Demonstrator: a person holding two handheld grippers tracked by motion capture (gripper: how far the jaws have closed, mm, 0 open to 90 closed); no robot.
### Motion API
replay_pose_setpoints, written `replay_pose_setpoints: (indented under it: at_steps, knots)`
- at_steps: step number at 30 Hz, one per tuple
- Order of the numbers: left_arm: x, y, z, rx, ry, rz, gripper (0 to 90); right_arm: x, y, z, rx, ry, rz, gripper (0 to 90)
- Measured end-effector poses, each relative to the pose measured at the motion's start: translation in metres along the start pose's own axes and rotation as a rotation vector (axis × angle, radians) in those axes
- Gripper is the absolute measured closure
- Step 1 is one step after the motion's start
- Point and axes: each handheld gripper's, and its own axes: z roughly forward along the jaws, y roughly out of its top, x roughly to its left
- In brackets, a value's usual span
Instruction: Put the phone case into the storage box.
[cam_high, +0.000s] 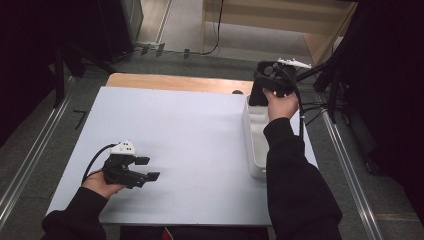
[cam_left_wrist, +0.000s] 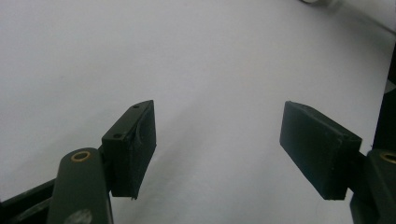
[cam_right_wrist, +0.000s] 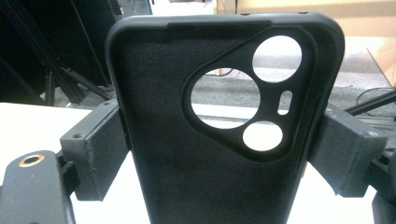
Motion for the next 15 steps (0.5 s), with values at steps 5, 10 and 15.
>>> replay_pose_setpoints:
  at_steps: [5, 10, 15]
  knots:
    - [0.0, 0.0, 0.0, 0.0, 0.0, 0.001, 26.7, 0.0, -0.001, 0.003, -0.007, -0.018, -0.003, 12.1]
    - [0.0, 0.0, 0.0, 0.0, -0.002, 0.001, 26.7, -0.003, -0.004, 0.007, -0.021, -0.025, 0.006, 12.1]
    - [0.001, 0.0, 0.0, 0.0, -0.001, -0.001, 26.7, -0.001, -0.007, 0.013, -0.013, -0.024, 0.003, 12.1]
